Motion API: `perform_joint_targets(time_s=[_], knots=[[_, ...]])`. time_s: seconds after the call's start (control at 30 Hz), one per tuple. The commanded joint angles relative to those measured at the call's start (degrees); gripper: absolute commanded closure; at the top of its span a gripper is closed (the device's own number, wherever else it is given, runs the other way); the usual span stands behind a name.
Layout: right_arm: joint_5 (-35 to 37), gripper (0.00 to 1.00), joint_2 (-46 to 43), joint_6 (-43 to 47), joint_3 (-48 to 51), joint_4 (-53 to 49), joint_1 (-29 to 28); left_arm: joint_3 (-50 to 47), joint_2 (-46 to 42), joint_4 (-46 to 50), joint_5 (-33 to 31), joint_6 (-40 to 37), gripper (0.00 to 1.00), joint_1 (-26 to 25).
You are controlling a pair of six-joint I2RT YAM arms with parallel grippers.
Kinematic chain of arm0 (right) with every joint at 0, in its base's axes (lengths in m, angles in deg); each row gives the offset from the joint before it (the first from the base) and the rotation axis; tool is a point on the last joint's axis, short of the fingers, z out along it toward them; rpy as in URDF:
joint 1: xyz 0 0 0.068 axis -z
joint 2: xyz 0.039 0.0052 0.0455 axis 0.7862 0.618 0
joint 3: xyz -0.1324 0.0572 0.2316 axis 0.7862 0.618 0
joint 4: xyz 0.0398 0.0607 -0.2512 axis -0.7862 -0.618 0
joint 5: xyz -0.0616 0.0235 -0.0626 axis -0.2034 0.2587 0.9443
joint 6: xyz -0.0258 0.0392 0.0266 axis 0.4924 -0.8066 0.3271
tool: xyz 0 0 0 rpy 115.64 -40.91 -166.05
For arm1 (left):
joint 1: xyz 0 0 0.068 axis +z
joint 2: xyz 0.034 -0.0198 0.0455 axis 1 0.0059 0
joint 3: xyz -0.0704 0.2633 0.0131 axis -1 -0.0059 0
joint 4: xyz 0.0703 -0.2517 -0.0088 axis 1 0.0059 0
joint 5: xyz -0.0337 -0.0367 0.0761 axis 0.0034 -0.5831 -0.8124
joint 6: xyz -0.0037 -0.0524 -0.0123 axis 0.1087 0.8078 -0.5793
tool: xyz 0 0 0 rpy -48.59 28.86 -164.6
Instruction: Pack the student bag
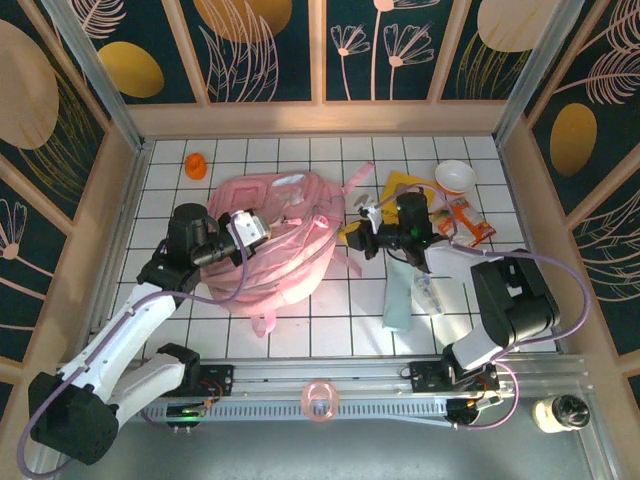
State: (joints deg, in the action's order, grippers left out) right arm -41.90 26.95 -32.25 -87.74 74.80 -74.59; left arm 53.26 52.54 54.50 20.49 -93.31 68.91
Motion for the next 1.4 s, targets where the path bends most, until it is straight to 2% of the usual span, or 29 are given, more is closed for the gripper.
perform_joint_targets(time_s=[0.0, 0.17, 0.3, 0.4, 0.6, 0.7, 0.8, 0.97, 1.07, 1.23, 1.37], knots=[[-0.1, 1.0, -3.2, 1.0, -2.8, -8.0, -2.4, 1.7, 1.2, -9.1, -9.9, 4.4, 1.0, 0.4], [1.4, 1.0, -4.4, -0.1, -5.4, -14.7, -6.3, 2.5, 3.3, -9.0, -16.7, 3.1, 1.0, -2.6], [1.3, 1.0, -4.8, -4.7, -7.6, -17.7, -7.7, 3.1, 6.0, -9.6, -22.6, 4.7, 1.0, -6.4], [1.2, 1.0, -5.3, -8.6, -8.5, -19.1, -9.3, 4.0, 8.6, -11.4, -26.8, 11.8, 1.0, -8.1], [6.1, 1.0, -7.4, -18.6, -9.5, -22.7, -10.9, 4.3, 12.6, -18.5, -35.7, 25.8, 1.0, -11.5], [8.3, 1.0, -8.0, -23.5, -10.3, -24.3, -11.8, 5.3, 15.8, -19.9, -41.9, 30.3, 1.0, -13.4], [9.2, 1.0, -7.6, -29.0, -11.3, -23.8, -13.1, 6.3, 18.9, -20.6, -49.4, 41.2, 1.0, -14.1], [10.8, 1.0, -5.3, -37.8, -15.1, -26.5, -13.9, 5.2, 20.0, -23.7, -47.8, 50.6, 1.0, -14.4], [12.9, 1.0, -5.5, -42.6, -15.3, -26.7, -15.0, 5.7, 20.9, -24.6, -48.3, 53.2, 1.0, -14.7], [15.4, 1.0, -5.2, -50.0, -15.1, -25.1, -21.0, 9.5, 24.2, -24.9, -50.1, 55.7, 1.0, -14.9], [18.6, 1.0, -4.4, -57.2, -14.1, -20.5, -26.0, 11.6, 26.5, -27.6, -48.7, 56.6, 1.0, -15.1]])
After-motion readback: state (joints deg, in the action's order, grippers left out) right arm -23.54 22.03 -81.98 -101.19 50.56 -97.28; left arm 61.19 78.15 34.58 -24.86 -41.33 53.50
